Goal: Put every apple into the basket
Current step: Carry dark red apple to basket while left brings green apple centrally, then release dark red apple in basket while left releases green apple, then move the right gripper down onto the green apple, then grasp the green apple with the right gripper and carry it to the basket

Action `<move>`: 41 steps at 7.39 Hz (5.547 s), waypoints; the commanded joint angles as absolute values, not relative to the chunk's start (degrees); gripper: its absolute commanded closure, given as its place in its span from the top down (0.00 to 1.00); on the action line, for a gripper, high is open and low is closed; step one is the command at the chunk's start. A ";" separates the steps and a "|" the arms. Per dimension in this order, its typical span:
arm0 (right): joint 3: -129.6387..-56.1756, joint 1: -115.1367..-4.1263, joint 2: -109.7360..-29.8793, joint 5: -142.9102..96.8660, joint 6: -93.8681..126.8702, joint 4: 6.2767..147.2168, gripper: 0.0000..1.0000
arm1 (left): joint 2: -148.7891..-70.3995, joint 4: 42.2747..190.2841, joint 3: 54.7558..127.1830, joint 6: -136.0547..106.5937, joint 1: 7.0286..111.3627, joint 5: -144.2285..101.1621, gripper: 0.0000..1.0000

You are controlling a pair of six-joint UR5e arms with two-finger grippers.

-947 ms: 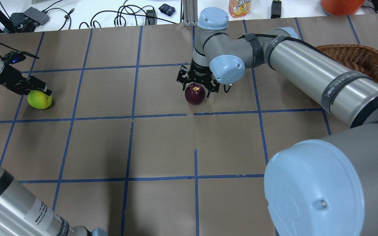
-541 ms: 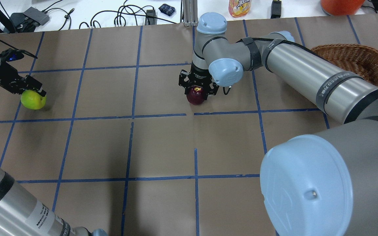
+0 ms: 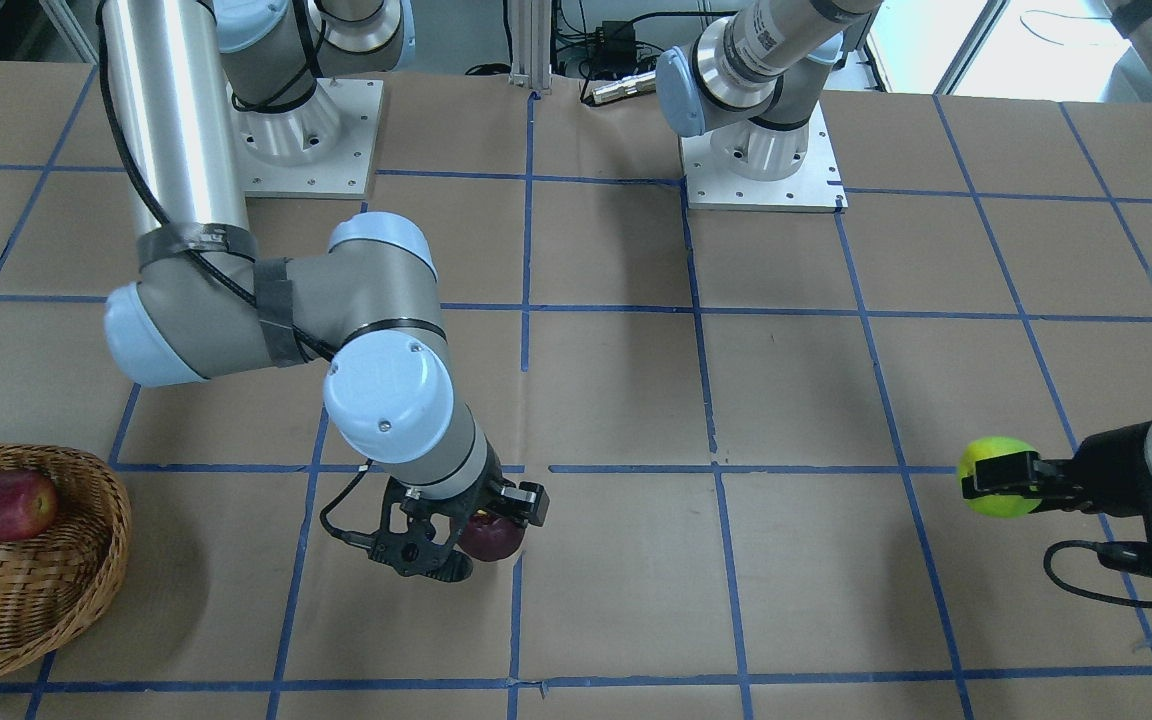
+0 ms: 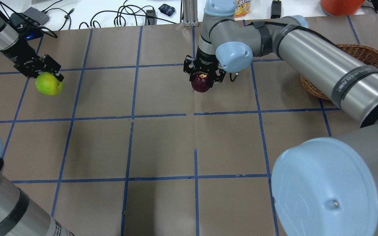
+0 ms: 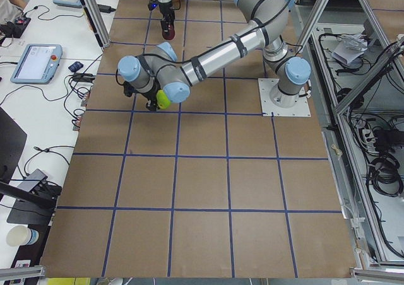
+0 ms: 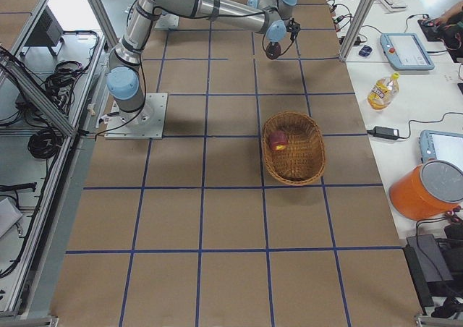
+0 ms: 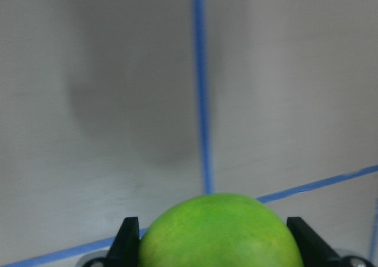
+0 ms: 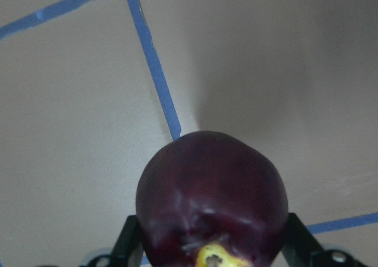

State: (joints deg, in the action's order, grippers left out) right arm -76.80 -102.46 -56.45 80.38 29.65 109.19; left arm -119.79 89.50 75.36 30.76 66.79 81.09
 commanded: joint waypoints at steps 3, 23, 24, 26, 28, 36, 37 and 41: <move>-66.19 -81.71 -59.58 89.61 5.27 88.55 0.00 | -115.56 76.22 83.12 -2.78 94.04 81.64 0.00; -70.75 -74.20 -65.48 90.99 -14.65 84.30 1.00 | -94.51 89.45 87.79 -6.15 96.42 92.37 1.00; -70.66 -82.19 -65.22 89.23 -2.58 85.07 1.00 | -92.66 89.47 89.72 -4.85 95.20 92.11 1.00; -70.93 -92.15 -63.99 85.37 8.41 87.36 1.00 | -90.54 87.64 93.76 -2.63 92.55 92.02 1.00; -71.01 -103.05 -58.74 84.81 19.02 94.95 1.00 | -90.27 87.01 92.38 -1.93 90.01 91.67 1.00; -71.02 -113.29 -48.17 84.46 27.16 102.83 1.00 | -88.59 92.37 90.35 -2.11 89.39 91.58 1.00; -71.02 -113.29 -47.90 84.46 26.98 102.66 1.00 | -88.42 92.55 90.09 -2.11 89.38 91.67 1.00; -70.23 -112.86 -48.94 89.90 25.84 101.78 0.00 | -88.24 93.87 89.21 -2.02 88.86 91.14 1.00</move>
